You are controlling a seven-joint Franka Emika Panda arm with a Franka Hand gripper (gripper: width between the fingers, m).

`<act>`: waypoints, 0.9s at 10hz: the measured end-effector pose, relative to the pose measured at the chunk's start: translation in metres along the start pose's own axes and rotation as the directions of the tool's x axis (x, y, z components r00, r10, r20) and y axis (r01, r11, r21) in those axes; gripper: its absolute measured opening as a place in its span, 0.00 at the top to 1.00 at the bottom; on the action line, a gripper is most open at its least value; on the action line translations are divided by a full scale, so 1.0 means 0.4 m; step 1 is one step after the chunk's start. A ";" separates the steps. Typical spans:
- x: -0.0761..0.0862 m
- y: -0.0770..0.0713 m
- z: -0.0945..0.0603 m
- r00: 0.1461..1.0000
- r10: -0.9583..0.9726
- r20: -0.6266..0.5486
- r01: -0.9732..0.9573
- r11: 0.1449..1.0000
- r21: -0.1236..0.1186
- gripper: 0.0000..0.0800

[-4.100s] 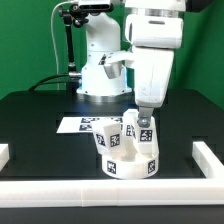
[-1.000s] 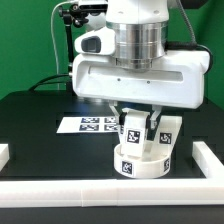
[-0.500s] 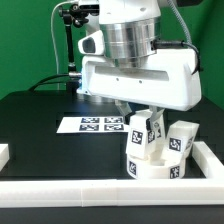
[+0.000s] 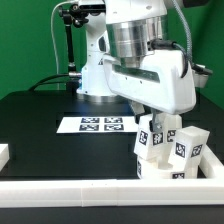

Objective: Assemble stool

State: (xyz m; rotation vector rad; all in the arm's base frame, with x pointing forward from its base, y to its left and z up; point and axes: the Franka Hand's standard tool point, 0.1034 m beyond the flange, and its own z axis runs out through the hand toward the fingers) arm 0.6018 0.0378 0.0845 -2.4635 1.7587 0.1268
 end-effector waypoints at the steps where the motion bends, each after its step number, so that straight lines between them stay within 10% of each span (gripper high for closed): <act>1: 0.001 -0.001 0.000 0.998 0.065 0.000 -0.065 0.998 0.005 0.57; 4: -0.014 -0.031 0.002 0.945 0.328 -0.011 -0.326 0.942 0.082 0.57; 8: -0.030 -0.037 0.004 0.859 0.512 0.010 -0.511 0.855 0.086 0.57; 9: -0.030 -0.036 0.004 0.873 0.488 0.008 -0.486 0.870 0.085 0.34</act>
Offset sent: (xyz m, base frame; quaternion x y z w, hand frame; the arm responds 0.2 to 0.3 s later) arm 0.0063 0.0115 0.0006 0.0688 0.0374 0.2330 0.9693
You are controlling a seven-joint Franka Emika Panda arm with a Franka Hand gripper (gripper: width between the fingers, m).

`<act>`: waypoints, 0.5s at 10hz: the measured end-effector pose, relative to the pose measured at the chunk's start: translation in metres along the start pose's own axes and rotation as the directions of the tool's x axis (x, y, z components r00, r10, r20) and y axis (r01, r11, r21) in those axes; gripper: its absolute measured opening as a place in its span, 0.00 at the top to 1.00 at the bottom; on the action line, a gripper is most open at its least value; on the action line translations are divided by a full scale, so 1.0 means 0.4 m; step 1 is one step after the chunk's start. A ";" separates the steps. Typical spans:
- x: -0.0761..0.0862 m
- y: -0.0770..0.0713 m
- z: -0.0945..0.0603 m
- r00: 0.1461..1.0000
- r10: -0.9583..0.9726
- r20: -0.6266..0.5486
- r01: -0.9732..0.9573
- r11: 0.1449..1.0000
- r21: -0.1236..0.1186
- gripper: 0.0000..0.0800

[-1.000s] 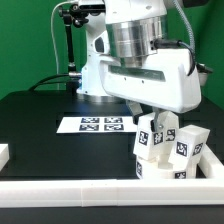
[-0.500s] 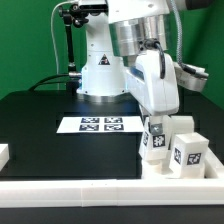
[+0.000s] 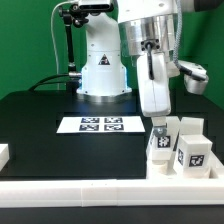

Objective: Assemble stool

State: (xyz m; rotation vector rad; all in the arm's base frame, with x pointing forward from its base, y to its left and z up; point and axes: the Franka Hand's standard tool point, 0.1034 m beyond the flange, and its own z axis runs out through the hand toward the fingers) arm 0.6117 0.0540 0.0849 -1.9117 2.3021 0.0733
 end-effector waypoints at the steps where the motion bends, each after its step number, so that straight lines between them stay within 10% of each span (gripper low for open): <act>1: 0.004 0.001 -0.009 0.999 -0.036 0.008 0.036 0.999 -0.029 0.24; 5: -0.003 -0.016 -0.063 0.996 -0.088 0.031 0.089 0.995 -0.033 0.19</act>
Offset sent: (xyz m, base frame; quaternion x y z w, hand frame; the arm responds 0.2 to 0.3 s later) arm -0.0060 -0.0022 0.0389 -0.0211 -0.0374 -0.0195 0.9989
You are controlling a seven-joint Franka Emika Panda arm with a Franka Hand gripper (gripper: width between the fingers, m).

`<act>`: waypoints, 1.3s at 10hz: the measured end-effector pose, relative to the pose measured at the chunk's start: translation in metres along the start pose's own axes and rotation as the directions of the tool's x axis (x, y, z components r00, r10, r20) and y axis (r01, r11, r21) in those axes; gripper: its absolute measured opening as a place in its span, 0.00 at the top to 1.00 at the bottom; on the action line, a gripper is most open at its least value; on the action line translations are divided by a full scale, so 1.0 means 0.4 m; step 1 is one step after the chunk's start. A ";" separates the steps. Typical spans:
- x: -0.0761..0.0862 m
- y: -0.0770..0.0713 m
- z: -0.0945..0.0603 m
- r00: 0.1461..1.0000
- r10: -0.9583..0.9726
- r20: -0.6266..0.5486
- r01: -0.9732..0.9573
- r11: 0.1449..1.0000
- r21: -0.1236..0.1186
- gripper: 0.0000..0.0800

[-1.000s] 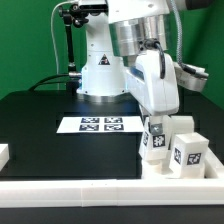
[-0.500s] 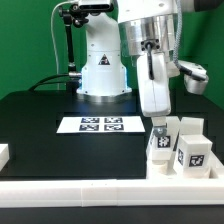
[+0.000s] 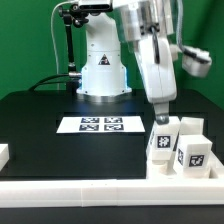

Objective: Assemble stool

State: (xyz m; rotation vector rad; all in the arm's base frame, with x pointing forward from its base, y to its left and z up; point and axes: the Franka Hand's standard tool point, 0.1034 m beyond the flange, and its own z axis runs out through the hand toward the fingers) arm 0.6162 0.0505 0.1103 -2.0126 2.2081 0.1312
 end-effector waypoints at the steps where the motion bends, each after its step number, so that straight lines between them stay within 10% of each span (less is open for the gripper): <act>1: 0.000 0.001 0.005 1.000 -0.020 -0.001 0.020 1.000 -0.003 0.19; 5: -0.005 -0.003 -0.001 0.893 -0.449 -0.035 0.446 0.892 -0.074 0.19; 10: -0.004 -0.010 -0.005 0.680 -0.733 -0.015 0.730 0.679 -0.082 0.19; 13: -0.015 -0.012 -0.014 0.326 -0.945 -0.005 0.938 0.324 -0.125 0.19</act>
Offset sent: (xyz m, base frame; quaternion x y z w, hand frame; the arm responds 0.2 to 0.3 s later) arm 0.0070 -0.0026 0.0052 -0.0747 0.0630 -0.3627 0.9268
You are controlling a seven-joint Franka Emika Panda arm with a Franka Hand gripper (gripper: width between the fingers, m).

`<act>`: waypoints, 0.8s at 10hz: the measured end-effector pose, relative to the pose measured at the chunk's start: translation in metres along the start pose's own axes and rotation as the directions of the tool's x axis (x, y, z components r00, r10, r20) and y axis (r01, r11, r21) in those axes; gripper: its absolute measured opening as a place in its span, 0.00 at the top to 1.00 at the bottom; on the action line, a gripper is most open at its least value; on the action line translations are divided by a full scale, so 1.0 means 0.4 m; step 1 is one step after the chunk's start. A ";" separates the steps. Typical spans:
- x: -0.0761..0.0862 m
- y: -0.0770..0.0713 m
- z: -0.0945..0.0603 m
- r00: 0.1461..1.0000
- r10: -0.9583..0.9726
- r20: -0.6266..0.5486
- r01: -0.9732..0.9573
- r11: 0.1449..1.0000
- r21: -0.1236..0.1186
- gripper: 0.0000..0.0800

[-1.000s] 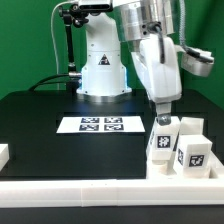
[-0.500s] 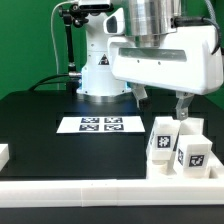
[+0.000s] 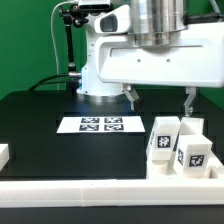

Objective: Assemble stool

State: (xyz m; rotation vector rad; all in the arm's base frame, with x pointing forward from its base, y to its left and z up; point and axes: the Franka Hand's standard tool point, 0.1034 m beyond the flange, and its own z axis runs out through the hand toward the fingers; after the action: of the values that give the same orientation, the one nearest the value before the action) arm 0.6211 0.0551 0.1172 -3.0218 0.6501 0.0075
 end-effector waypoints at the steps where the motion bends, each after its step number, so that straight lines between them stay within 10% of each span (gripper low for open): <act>1: -0.004 -0.009 -0.002 0.990 -0.141 -0.007 0.141 0.990 -0.011 0.19; 6: -0.006 -0.011 -0.001 0.861 -0.508 -0.019 0.508 0.862 -0.014 0.19; 8: 0.010 -0.015 -0.012 0.705 -0.708 -0.029 0.705 0.705 -0.070 0.19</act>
Offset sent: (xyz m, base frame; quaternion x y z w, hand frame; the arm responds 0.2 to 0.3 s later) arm 0.0000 0.0000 0.0000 0.0000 0.0000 -0.1296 0.9916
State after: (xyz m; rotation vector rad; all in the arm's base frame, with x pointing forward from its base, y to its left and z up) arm 0.6273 0.0585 0.1222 -3.1037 -0.5663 -0.0879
